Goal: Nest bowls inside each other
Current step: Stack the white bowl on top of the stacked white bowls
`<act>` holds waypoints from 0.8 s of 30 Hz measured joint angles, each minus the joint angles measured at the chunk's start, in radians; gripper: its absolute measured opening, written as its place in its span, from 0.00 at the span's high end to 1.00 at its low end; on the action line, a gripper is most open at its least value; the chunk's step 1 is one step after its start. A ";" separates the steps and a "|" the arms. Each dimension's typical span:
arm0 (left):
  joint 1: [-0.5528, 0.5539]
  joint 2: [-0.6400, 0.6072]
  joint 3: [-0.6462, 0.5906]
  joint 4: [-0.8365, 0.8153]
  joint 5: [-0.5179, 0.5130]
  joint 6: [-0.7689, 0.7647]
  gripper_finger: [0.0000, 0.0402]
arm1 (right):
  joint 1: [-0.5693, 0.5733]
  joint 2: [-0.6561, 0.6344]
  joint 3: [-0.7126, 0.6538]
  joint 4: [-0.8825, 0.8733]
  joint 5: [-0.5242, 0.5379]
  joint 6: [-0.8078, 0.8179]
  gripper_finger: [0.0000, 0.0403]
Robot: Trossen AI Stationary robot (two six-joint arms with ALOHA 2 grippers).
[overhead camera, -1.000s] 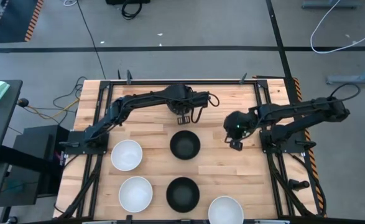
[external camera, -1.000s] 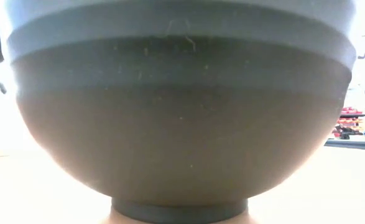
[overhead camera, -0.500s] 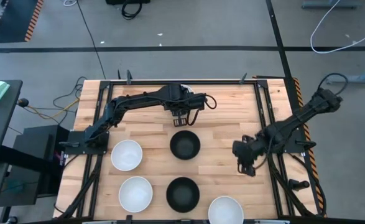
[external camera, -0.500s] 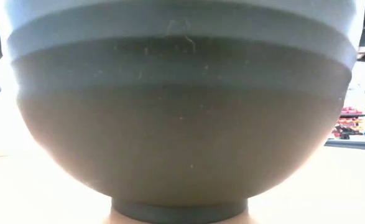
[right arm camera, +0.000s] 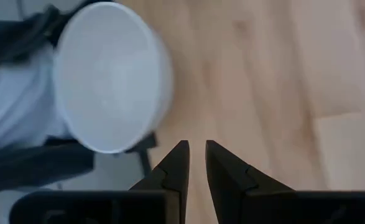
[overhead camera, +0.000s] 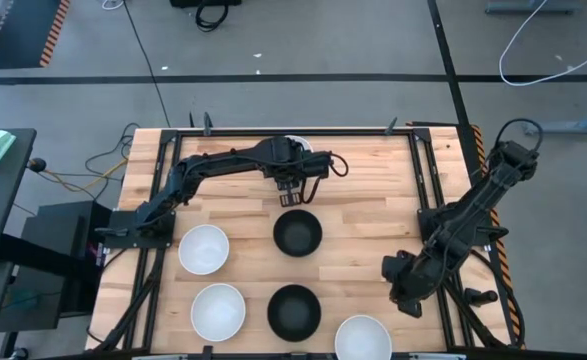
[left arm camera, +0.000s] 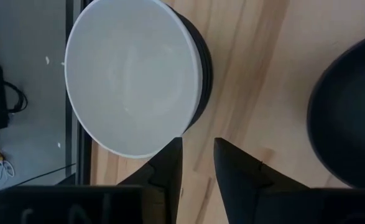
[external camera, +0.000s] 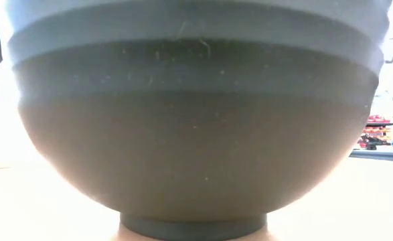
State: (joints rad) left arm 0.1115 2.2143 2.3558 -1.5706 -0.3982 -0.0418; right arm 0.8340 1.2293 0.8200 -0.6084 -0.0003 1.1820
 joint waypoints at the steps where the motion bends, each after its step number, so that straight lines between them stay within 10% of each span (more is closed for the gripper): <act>1: 0.001 0.000 0.000 0.000 0.000 0.000 0.75 | 0.007 0.006 0.000 0.020 0.000 0.011 0.85; 24: 0.003 0.002 0.000 0.000 0.000 -0.021 0.79 | 0.081 0.302 0.138 0.163 -0.047 0.056 0.85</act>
State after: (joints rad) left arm 0.1146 2.2162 2.3558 -1.5707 -0.3985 -0.0624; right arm 0.9150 1.5316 0.9579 -0.4454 -0.0478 1.2375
